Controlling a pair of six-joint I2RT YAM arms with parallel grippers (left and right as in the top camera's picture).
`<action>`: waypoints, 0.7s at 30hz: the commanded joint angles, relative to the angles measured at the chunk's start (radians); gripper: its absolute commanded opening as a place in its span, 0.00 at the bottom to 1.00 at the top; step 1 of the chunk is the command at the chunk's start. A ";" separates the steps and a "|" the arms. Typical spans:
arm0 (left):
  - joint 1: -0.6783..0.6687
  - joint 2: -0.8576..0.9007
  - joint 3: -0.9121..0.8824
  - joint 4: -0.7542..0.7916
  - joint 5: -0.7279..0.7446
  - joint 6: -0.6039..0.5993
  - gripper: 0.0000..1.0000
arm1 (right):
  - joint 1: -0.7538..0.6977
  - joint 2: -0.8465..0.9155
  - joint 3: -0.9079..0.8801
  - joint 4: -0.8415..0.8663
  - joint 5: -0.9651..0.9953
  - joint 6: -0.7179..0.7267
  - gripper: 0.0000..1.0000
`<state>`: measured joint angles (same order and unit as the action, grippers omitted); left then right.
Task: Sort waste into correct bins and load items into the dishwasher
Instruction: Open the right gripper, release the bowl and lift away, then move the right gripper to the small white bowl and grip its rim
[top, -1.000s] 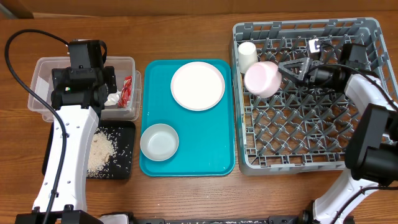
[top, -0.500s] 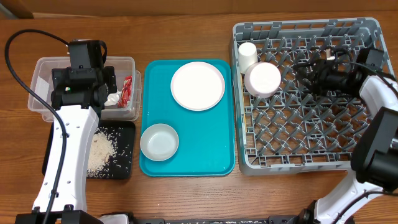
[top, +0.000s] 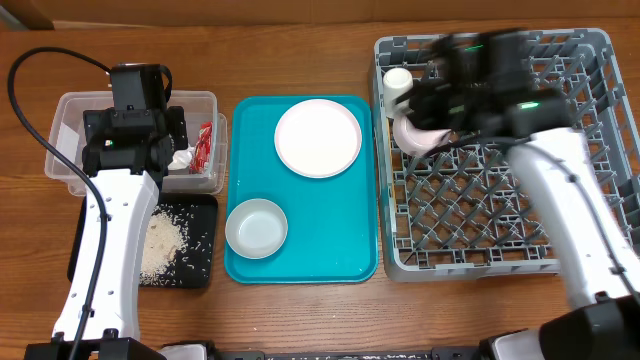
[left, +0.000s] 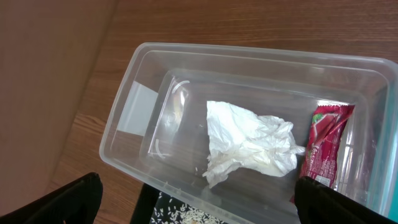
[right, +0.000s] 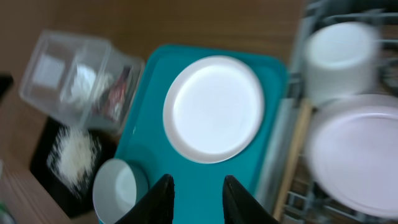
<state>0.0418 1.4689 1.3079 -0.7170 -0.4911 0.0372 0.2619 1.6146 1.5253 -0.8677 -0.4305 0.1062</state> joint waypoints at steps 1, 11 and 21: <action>0.003 -0.011 0.016 0.003 -0.013 0.019 1.00 | 0.156 0.042 -0.001 0.006 0.142 -0.063 0.28; 0.003 -0.011 0.016 0.003 -0.013 0.019 1.00 | 0.562 0.214 -0.001 0.054 0.162 -0.145 0.28; 0.003 -0.011 0.016 0.003 -0.013 0.019 1.00 | 0.716 0.285 -0.001 0.071 0.200 -0.175 0.10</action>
<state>0.0418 1.4689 1.3079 -0.7170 -0.4911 0.0372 0.9653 1.8919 1.5242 -0.8059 -0.2569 -0.0429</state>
